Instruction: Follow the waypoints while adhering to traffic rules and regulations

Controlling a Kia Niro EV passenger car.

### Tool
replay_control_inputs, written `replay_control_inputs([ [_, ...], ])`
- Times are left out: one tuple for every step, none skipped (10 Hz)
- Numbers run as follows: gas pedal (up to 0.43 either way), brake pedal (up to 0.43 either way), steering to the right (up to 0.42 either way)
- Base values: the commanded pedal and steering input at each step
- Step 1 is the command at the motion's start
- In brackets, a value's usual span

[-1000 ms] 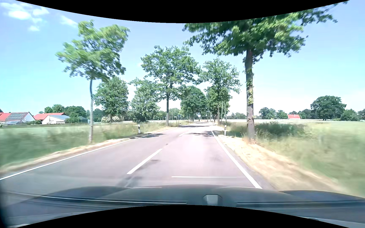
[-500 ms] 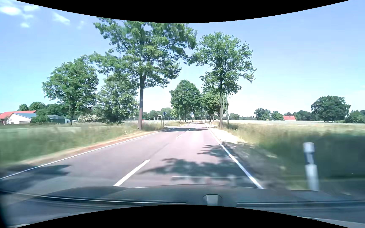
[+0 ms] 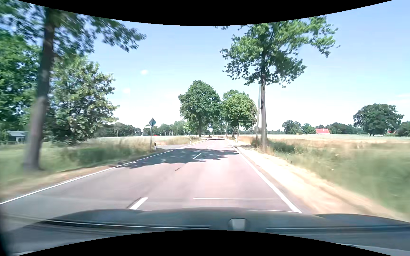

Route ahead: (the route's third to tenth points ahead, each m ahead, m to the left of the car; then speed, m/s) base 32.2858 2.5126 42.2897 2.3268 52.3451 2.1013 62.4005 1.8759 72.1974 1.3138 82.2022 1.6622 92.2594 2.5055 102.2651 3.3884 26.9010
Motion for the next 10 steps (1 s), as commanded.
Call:
replay_control_inputs([
  [0.000, 0.006, 0.008],
  [0.000, 0.006, 0.008],
  [0.000, 0.006, 0.007],
  [0.000, 0.006, 0.006],
  [0.000, 0.006, 0.005],
  [0.000, 0.006, 0.005],
  [0.000, 0.006, 0.005],
  [0.000, 0.006, 0.006],
  [0.000, 0.067, 0.005],
  [0.000, 0.146, 0.005],
])
